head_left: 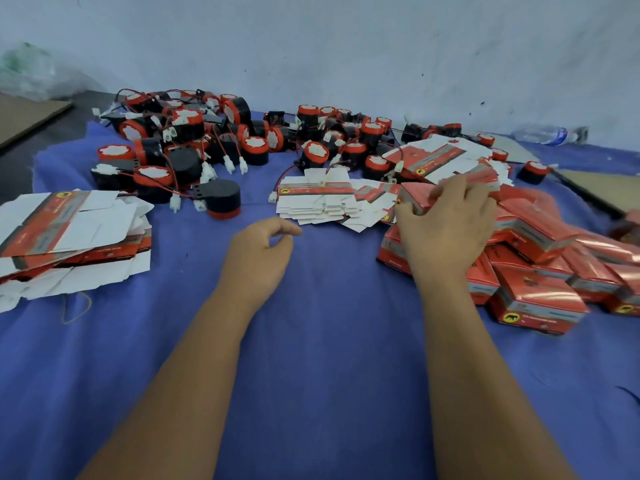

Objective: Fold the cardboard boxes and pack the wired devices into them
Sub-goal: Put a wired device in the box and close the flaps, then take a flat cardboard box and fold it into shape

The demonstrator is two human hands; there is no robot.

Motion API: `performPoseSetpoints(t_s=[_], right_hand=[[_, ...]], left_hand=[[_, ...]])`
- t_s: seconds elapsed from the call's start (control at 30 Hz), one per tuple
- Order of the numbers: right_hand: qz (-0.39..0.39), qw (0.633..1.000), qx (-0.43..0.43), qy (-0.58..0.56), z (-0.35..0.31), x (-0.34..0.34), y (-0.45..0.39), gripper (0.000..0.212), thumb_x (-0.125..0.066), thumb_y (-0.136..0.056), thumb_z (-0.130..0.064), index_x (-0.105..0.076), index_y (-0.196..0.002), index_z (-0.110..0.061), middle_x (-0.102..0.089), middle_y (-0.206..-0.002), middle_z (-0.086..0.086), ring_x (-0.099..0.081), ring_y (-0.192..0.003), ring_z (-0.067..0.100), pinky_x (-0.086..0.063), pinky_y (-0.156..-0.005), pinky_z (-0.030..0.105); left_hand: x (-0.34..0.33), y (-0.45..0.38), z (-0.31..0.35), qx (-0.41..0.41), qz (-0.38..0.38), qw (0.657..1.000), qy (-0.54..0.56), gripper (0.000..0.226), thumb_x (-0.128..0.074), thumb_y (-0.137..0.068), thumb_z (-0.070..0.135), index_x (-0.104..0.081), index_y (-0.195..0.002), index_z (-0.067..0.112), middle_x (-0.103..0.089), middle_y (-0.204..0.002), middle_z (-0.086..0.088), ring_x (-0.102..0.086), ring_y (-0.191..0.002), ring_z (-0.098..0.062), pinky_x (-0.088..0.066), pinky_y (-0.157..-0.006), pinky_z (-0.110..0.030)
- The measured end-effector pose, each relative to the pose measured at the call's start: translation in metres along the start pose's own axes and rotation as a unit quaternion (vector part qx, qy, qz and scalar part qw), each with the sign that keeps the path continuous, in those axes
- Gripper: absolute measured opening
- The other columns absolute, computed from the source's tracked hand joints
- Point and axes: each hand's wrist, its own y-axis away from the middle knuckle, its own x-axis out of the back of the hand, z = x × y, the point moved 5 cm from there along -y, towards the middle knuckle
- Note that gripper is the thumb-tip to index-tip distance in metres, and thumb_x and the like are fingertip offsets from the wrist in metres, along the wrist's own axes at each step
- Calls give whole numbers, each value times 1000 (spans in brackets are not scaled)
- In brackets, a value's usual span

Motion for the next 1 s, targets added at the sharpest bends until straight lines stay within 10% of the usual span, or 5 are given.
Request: performPoseSetpoints(t_s=[0.23, 0.43, 0.6, 0.8, 1.0], right_hand=[[22, 995, 99, 20, -43, 11, 4, 39, -56, -77, -11, -55, -116, -9, -44, -136, 15, -36, -130, 36, -22, -100, 42], [-257, 945, 154, -128, -93, -58, 18, 49, -51, -94, -19, -41, -140, -11, -44, -143, 11, -38, -129, 30, -30, -102, 37], [-372, 914, 162, 21, -74, -108, 39, 67, -35, -101, -43, -4, -156, -21, 1, -164, 11, 5, -151, 26, 9, -118, 51], [-294, 929, 217, 55, -79, -101, 53, 54, -44, -94, -53, -49, -128, -12, -37, -140, 11, -28, -131, 30, -13, -111, 50], [-313, 925, 209, -43, -82, -86, 72, 43, -54, -89, -48, -50, -112, -12, -54, -122, 6, -44, -117, 28, -31, -96, 39]], left_hand=[[4, -2, -5, 56, 34, 997, 29, 34, -48, -95, 9, -66, -86, 36, -61, -72, 6, -38, -40, -5, -32, -38, -14], [7, -2, -9, 73, 53, 995, 45, 33, -47, -94, 9, -69, -89, 33, -59, -64, 10, -37, -40, -5, -30, -37, -13], [6, -4, -13, 78, 58, 993, 68, 29, -48, -93, 8, -71, -92, 27, -51, -45, 17, -34, -36, -6, -27, -35, -14], [12, -6, -13, 75, 100, 991, 51, 28, -48, -92, 9, -68, -104, 24, -55, -82, -1, -39, -37, -3, -27, -35, -14], [22, -4, -9, 78, 156, 985, 19, 28, -50, -92, 12, -64, -115, 20, -60, -122, -8, -57, -114, -37, -52, -88, -49]])
